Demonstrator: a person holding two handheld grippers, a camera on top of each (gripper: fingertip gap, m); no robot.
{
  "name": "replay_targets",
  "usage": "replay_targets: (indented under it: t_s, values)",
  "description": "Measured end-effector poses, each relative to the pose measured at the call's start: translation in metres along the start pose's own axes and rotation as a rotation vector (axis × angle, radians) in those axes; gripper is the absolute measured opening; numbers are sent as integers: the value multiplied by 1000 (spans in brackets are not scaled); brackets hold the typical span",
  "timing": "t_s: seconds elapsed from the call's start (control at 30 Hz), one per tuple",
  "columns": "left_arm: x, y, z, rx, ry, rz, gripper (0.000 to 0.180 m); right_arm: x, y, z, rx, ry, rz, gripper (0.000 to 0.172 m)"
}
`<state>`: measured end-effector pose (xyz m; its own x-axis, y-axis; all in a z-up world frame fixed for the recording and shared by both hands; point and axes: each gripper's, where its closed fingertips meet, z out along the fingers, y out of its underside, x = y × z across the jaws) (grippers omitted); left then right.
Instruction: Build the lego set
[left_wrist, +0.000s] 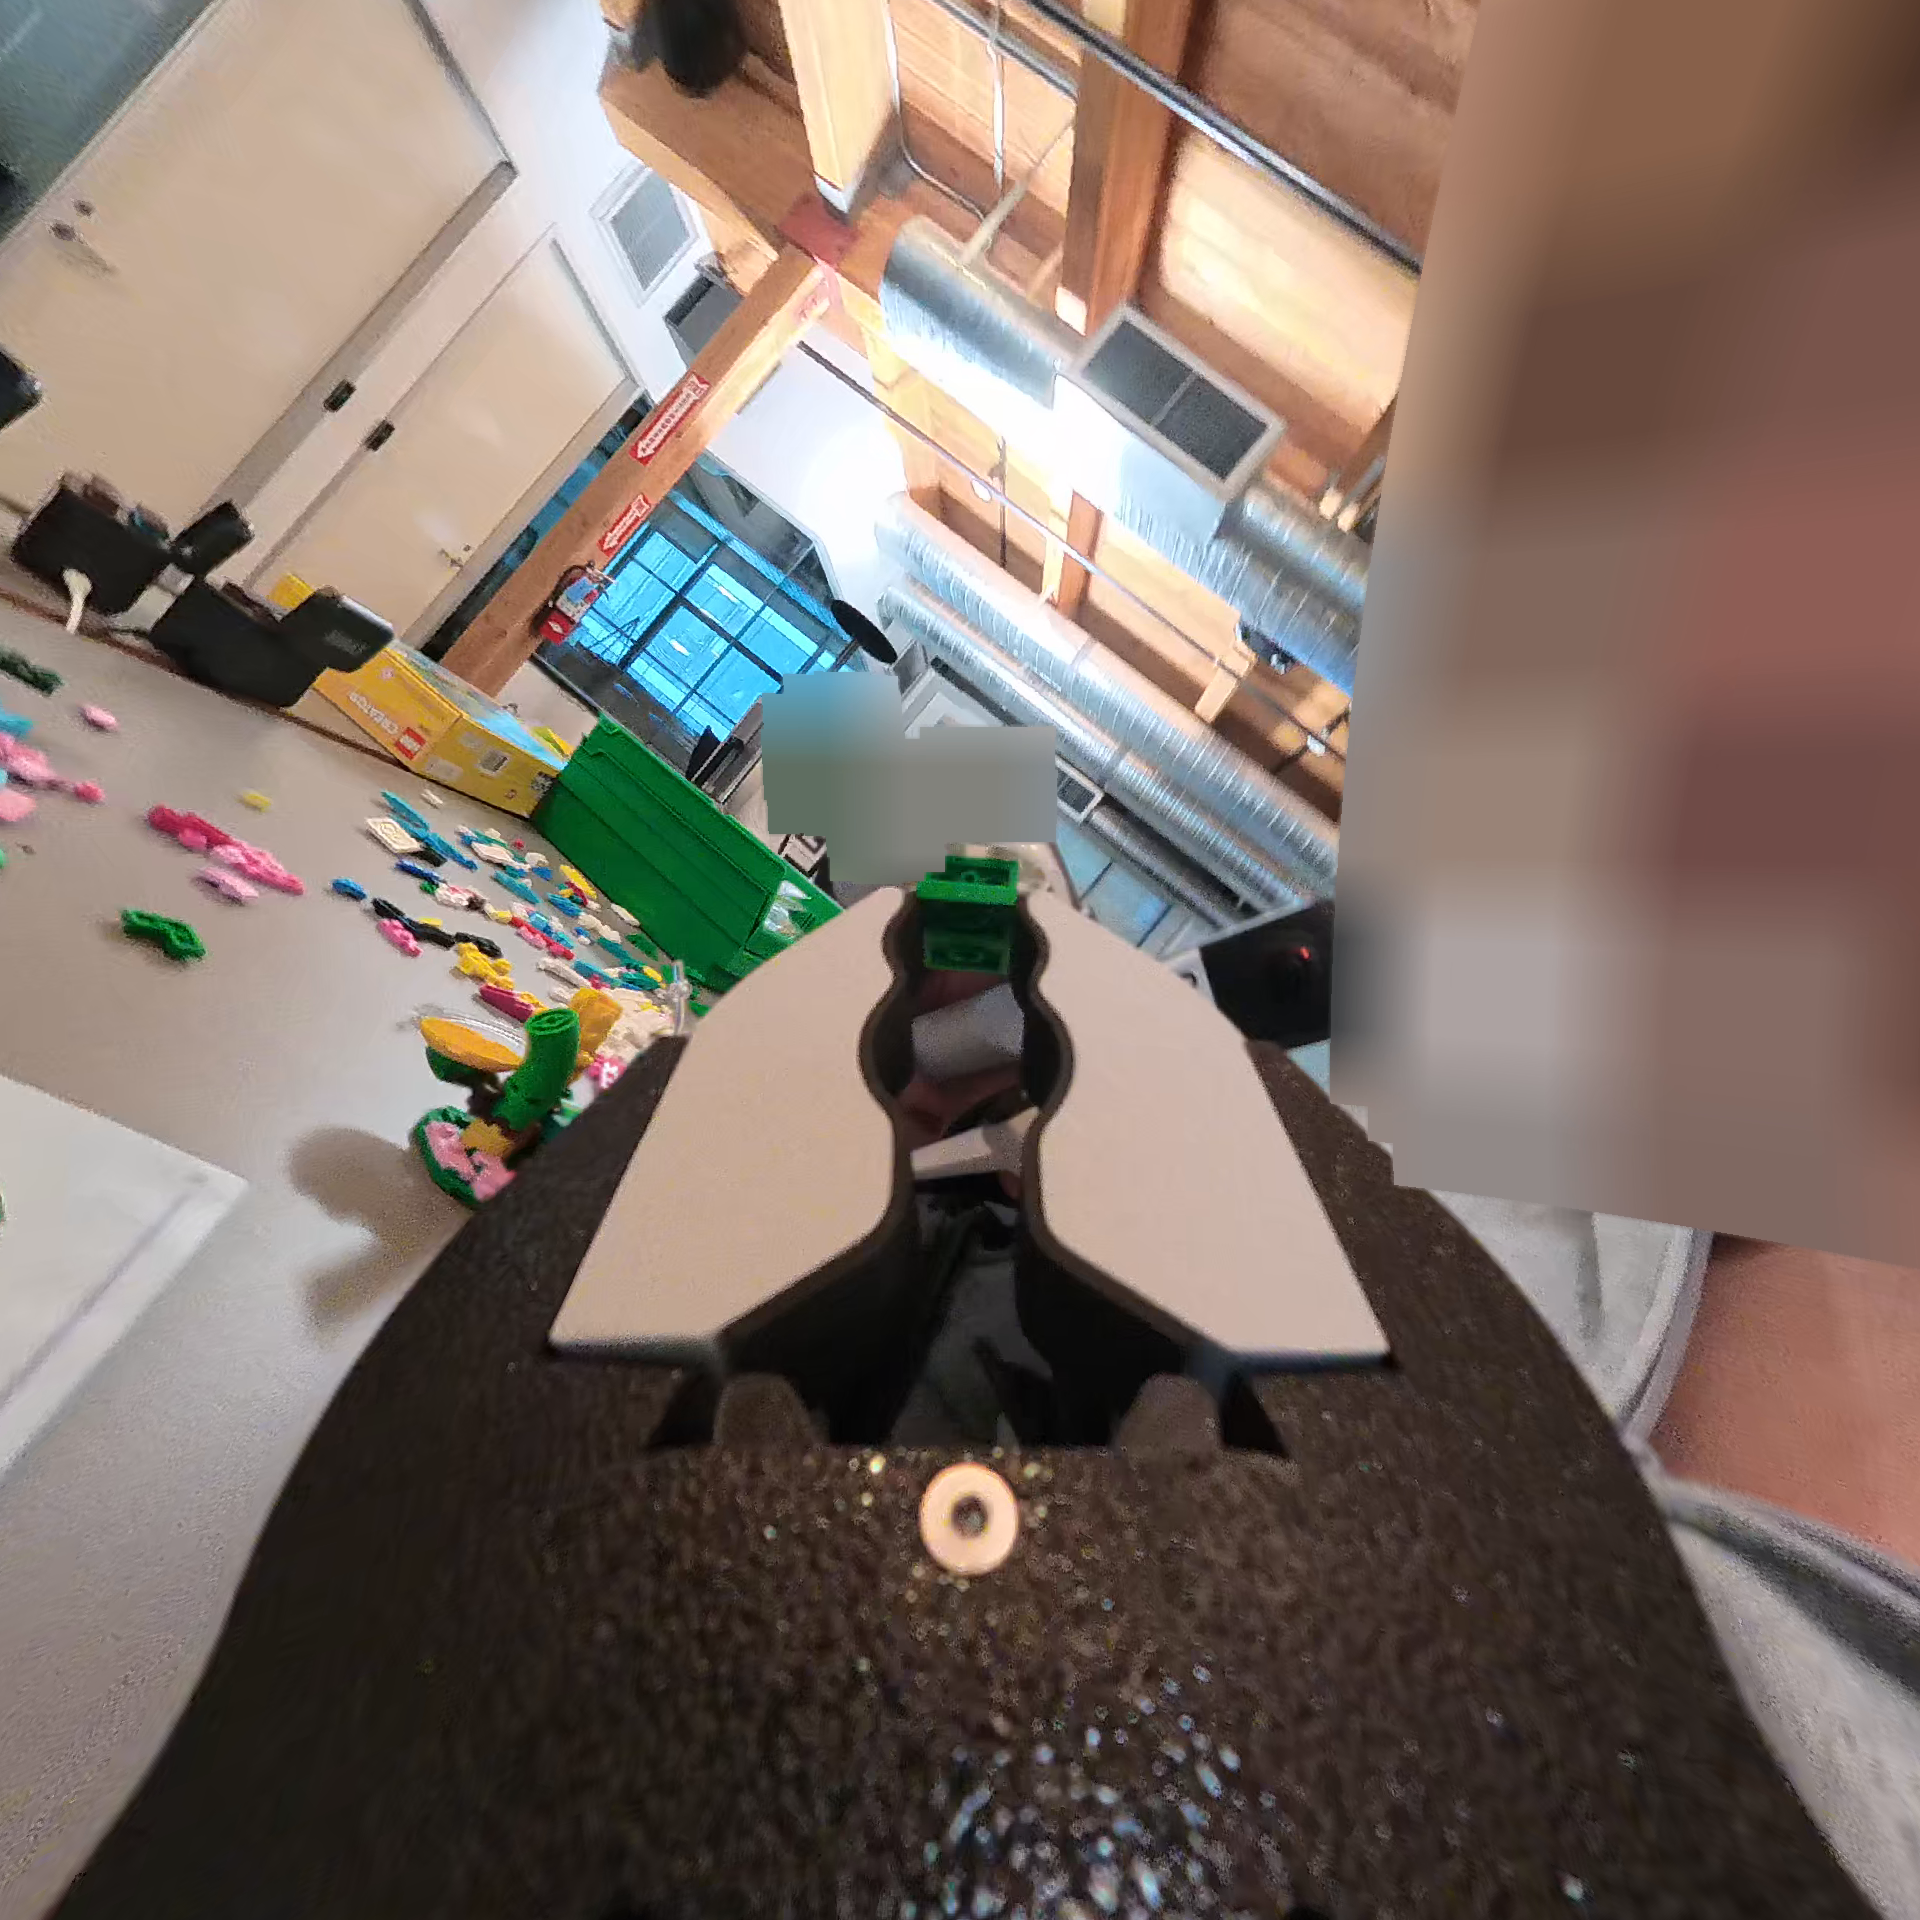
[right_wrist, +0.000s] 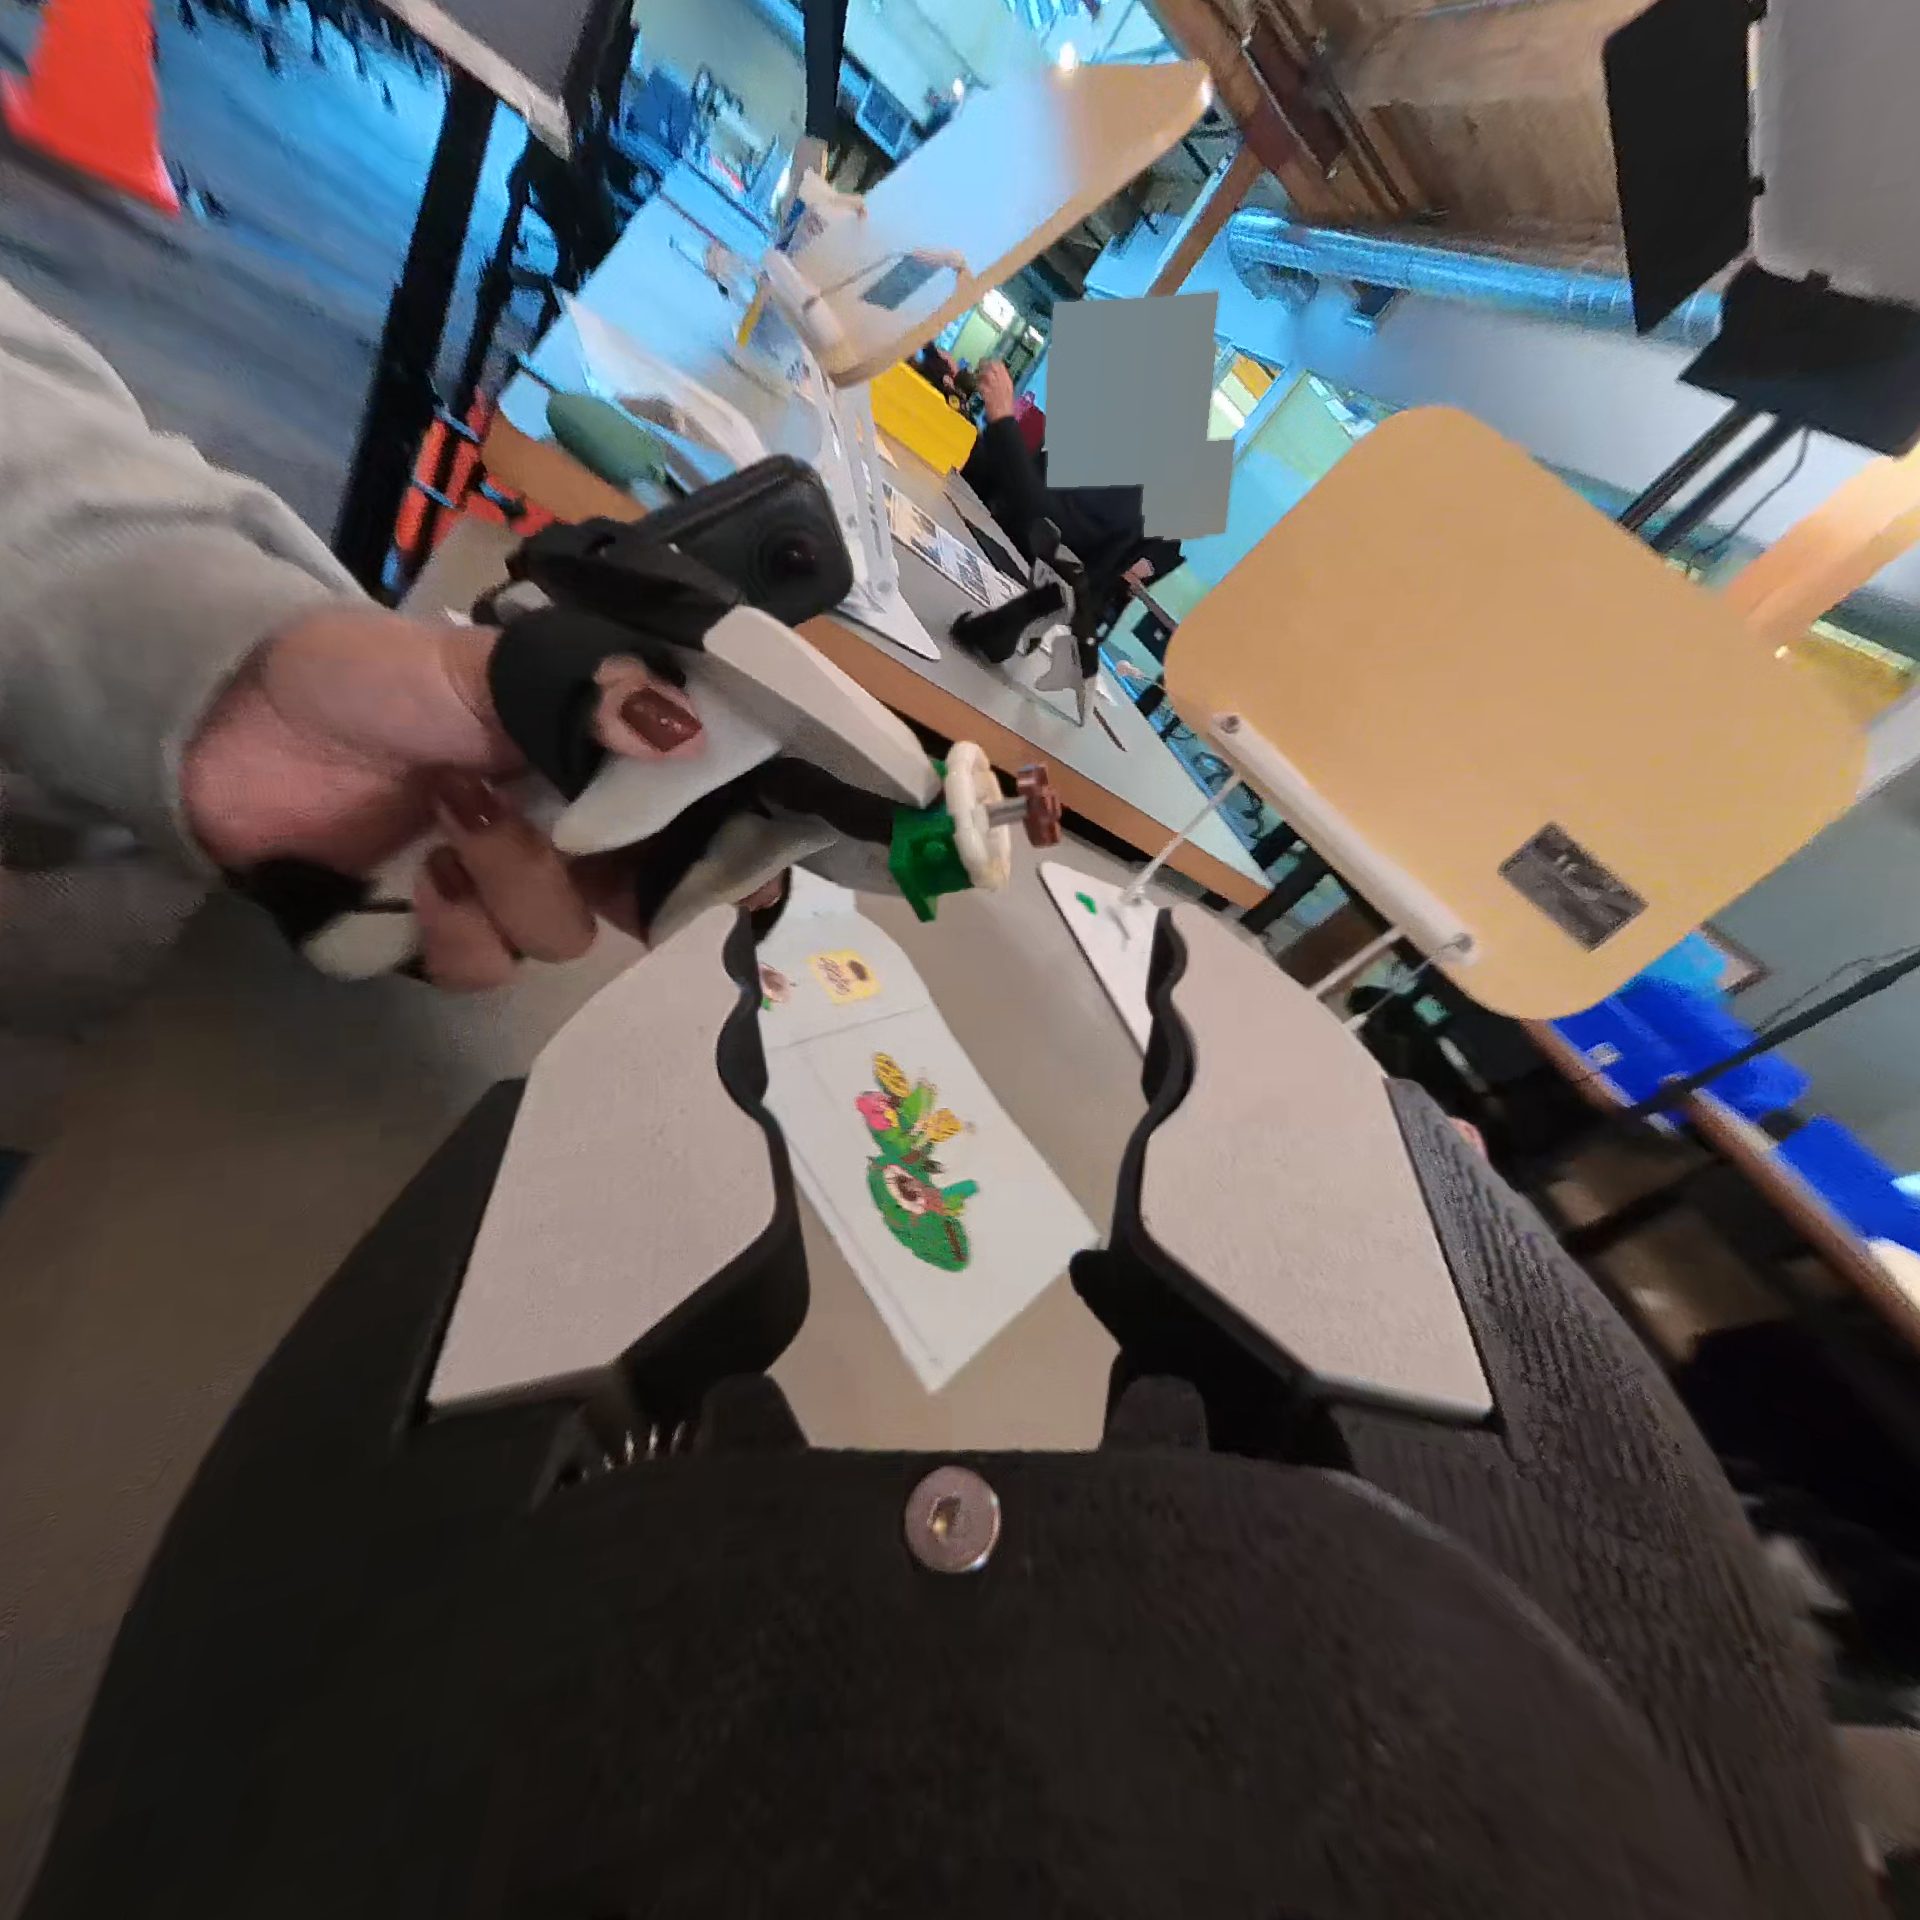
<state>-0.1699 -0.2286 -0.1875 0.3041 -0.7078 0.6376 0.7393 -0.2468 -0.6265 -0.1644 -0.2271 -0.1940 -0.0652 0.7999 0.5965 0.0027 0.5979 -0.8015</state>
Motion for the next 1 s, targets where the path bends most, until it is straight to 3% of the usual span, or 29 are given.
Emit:
replay_targets:
  t_s: [0.17, 0.43, 1.0]
  values:
    - [0, 2, 0, 51, 3, -127, 16, -1, -6, 4, -28, 35, -209, 57]
    - [5, 10, 6, 64, 31, -226, 16, 4, -12, 3, 42, 61, -155, 39]
    - [2, 26, 10, 14, 49, -309, 16, -1, -1, 6, 2, 37, -204, 30]
